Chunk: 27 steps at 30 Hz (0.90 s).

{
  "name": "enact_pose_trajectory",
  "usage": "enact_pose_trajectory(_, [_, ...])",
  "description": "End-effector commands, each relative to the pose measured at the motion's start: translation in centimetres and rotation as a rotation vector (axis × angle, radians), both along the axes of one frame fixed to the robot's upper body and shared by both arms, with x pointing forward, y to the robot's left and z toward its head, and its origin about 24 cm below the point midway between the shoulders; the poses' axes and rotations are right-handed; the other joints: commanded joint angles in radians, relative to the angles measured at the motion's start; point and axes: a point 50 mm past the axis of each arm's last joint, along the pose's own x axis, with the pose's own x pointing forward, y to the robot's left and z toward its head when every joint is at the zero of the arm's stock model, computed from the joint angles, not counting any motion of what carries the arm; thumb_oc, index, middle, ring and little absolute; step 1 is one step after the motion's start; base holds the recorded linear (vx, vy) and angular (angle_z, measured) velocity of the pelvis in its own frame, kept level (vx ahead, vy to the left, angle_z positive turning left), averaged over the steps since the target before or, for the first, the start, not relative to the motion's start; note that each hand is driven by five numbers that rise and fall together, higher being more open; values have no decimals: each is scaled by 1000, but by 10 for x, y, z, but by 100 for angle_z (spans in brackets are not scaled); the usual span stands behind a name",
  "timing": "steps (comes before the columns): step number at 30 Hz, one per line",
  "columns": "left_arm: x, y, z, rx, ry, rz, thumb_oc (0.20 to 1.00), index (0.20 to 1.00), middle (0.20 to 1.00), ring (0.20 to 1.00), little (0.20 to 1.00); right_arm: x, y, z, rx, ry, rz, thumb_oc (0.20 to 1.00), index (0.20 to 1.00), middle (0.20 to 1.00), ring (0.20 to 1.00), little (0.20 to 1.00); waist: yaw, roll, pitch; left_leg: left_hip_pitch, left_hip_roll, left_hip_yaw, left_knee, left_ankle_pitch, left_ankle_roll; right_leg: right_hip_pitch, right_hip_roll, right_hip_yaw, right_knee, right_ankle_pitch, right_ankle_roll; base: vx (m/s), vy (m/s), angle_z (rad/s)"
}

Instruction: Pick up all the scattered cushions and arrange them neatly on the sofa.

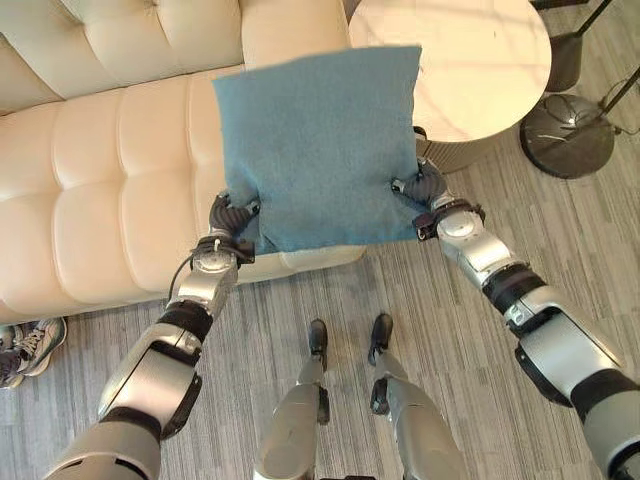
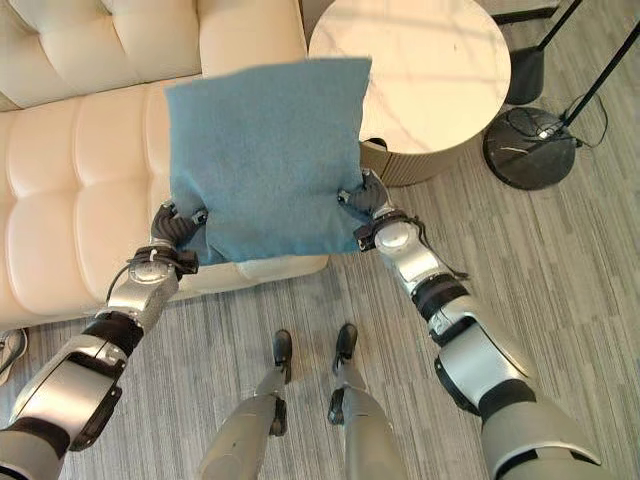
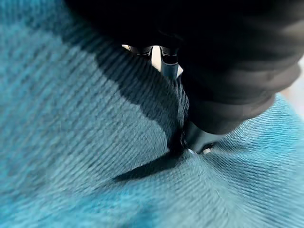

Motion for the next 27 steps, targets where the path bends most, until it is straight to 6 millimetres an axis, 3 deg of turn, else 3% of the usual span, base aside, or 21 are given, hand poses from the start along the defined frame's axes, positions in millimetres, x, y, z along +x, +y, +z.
enact_pose_trajectory(1, [-5,-53,27,-77,-225,-195,200,200,200,200,200,-29,61,6,79,-131,272,200,200,200,200,200,-6,-39,-60,44,-51,14,-8,-81,-30,10,-15,71,52,-73,121,42,28,-2])
enact_pose_trajectory(3, [-24,-54,23,-123,-269,-219,200,200,200,200,200,-48,58,2,123,-183,308,200,200,200,200,200,-9,-36,-76,75,-52,19,-8,-97,-26,42,-18,75,45,-81,122,91,41,-1])
enact_pose_trajectory(4, [-43,-49,13,-150,-278,-222,200,200,200,200,200,-70,54,-2,143,-228,359,200,200,200,200,200,-15,-35,-103,104,-55,25,-8,-110,-19,70,-21,75,42,-85,123,100,43,-2])
enact_pose_trajectory(5, [-44,-49,12,-150,-275,-222,200,200,200,200,200,-71,54,-3,143,-224,359,200,200,200,200,200,-15,-35,-106,105,-55,25,-8,-111,-19,72,-21,75,41,-85,123,152,69,-6])
enact_pose_trajectory(6, [-61,-42,5,-157,-281,-215,200,200,200,200,200,-91,45,-5,155,-268,394,200,200,200,200,200,-22,-35,-136,145,-57,31,-8,-131,-11,107,-24,79,37,-93,126,89,42,-8])
enact_pose_trajectory(9, [-73,-37,1,-144,-277,-210,200,200,200,200,200,-102,37,-7,150,-282,398,200,200,200,200,200,-24,-34,-152,170,-57,34,-8,-141,-7,132,-25,81,33,-97,128,103,57,-9])
enact_pose_trajectory(10, [-98,-24,-11,-130,-251,-191,200,200,200,200,200,-125,19,-10,130,-307,399,200,200,200,200,200,-32,-35,-203,221,-59,41,-1,-165,1,180,-27,87,25,-105,132,117,59,-15])
enact_pose_trajectory(13, [-117,-13,-18,-97,-224,-166,200,200,200,200,200,-144,6,-13,181,-299,390,200,200,200,200,200,-39,-38,-234,265,-60,51,3,-184,6,211,-28,94,24,-105,142,31,83,-19])
enact_pose_trajectory(18, [-134,-8,-17,-61,-222,-172,200,200,200,200,200,-158,-3,-13,209,-308,380,200,200,200,200,200,-42,-38,-236,295,-60,82,-5,-181,12,206,-37,91,59,-73,167,-100,36,-18])
enact_pose_trajectory(21, [-134,-11,-10,-44,-246,-213,200,200,200,200,200,-161,-6,-11,218,-331,352,200,200,200,200,200,-36,-18,-200,265,-32,81,5,-142,17,192,-37,91,264,-161,158,-356,19,-7])
enact_pose_trajectory(23, [-131,-17,-10,-44,-237,-255,200,200,200,200,200,-159,-12,-11,190,-343,307,200,200,200,200,200,-23,-13,-211,226,-17,63,8,-105,12,212,-18,121,433,-217,133,-387,-34,6])
enact_pose_trajectory(27, [-130,-20,-16,-56,-204,-271,200,200,200,200,200,-159,-21,-16,196,-329,252,200,200,200,200,200,-5,-31,-240,157,-27,33,23,-64,-5,285,25,183,463,-226,132,-226,-118,65])
